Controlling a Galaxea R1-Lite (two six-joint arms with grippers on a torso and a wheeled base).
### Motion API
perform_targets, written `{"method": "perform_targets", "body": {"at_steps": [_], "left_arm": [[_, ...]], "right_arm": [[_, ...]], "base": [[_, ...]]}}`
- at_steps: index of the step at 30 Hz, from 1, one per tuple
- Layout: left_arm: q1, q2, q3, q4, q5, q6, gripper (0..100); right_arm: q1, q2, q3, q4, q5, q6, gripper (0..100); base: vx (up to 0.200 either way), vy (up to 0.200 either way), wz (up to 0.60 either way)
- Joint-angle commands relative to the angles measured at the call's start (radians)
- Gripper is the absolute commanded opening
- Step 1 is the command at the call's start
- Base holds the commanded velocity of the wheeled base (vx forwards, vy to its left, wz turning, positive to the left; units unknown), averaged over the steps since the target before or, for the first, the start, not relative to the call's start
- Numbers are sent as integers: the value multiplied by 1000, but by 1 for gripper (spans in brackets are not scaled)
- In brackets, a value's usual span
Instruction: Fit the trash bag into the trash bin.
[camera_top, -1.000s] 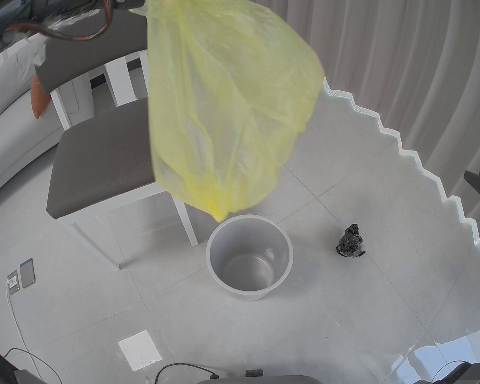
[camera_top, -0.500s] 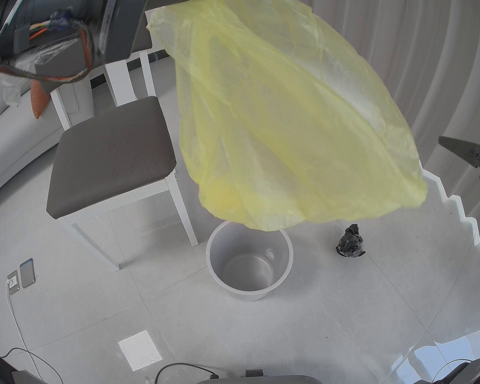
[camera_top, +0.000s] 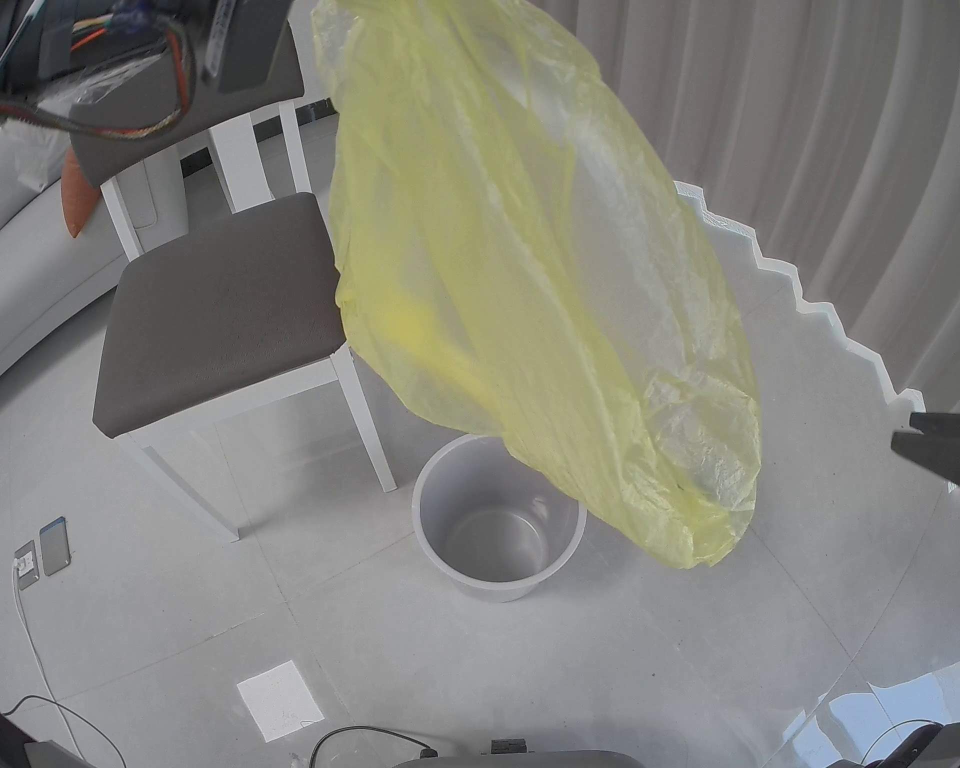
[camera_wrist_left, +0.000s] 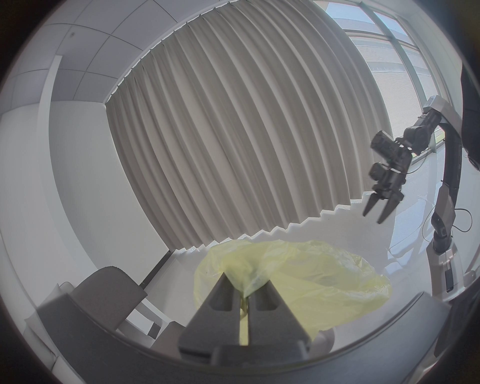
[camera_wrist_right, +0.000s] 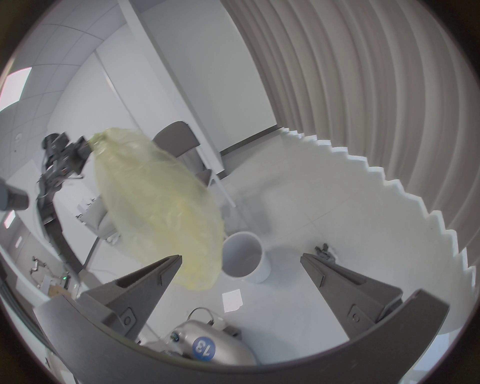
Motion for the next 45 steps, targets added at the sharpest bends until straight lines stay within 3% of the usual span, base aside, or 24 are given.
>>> {"method": "perform_targets", "body": {"at_steps": [1,8,19,24,31,36,45], "left_arm": [[0,1,-11,0,12,0,0],[-13,-8,-14,0,6,0,0],[-25,-5,-36,0,9,0,0],[-25,9,-59,-1,9,0,0],[-39,18,-77,-4,10,0,0],[-46,20,-82,-3,9,0,0],[-46,24,-79,-17,7,-1,0]], "right_arm": [[137,-202,47,103,-1,-3,100],[157,-163,65,102,-2,-1,100],[163,103,51,-109,4,-6,100],[228,144,58,-112,-4,-7,100],[258,227,50,-165,-22,-13,100],[258,281,44,-264,-47,-7,100],[260,339,33,-273,-50,-9,100]], "base": [[0,0,0],[0,0,0],[0,0,0],[0,0,0],[0,0,0],[0,0,0],[0,0,0]]}}
